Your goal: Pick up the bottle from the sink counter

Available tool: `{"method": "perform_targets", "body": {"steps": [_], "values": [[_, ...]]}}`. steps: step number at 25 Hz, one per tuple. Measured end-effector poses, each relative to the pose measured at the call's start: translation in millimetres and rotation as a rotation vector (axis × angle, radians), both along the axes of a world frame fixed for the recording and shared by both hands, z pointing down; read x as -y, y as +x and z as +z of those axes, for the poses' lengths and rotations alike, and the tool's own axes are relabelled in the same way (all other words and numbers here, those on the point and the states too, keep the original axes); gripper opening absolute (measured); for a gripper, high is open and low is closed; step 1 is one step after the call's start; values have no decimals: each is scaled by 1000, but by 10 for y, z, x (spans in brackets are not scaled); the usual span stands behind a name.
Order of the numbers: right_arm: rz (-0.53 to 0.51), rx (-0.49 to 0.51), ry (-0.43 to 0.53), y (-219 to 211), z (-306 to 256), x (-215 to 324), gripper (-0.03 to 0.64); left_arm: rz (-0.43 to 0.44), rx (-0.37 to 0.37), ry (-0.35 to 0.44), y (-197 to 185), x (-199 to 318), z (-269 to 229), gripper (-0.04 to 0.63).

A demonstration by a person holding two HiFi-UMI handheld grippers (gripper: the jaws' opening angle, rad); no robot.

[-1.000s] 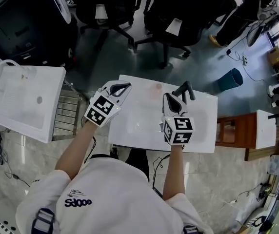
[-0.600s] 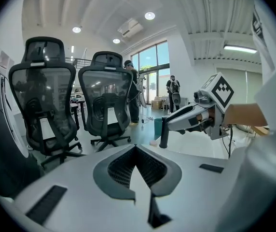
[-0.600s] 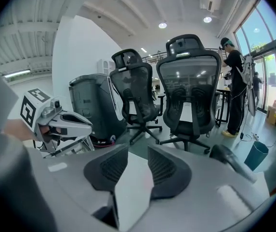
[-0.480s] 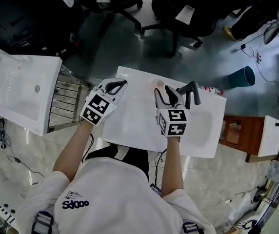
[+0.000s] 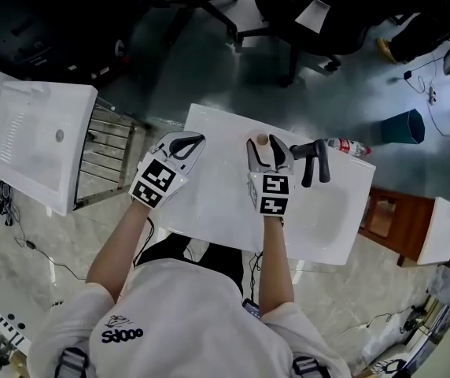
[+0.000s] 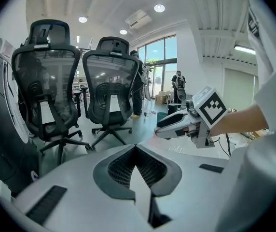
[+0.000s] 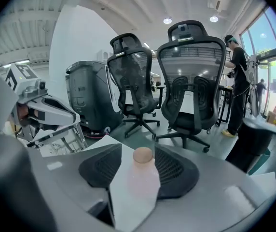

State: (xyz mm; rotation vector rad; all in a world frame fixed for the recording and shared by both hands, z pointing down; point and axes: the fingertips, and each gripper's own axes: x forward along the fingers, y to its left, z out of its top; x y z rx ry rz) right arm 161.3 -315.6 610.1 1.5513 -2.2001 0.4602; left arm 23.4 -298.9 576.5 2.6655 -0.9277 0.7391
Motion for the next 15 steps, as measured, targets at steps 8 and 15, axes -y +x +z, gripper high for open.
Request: {"method": "perform_targets", "body": {"steps": [8,15], "values": [[-1,29,16,20,229,118,224,-39,-26,-51,-103,-19,167,0],[-21,17,66,-48,282,257,222,-79,-35,-62,-203,8,247,2]]}}
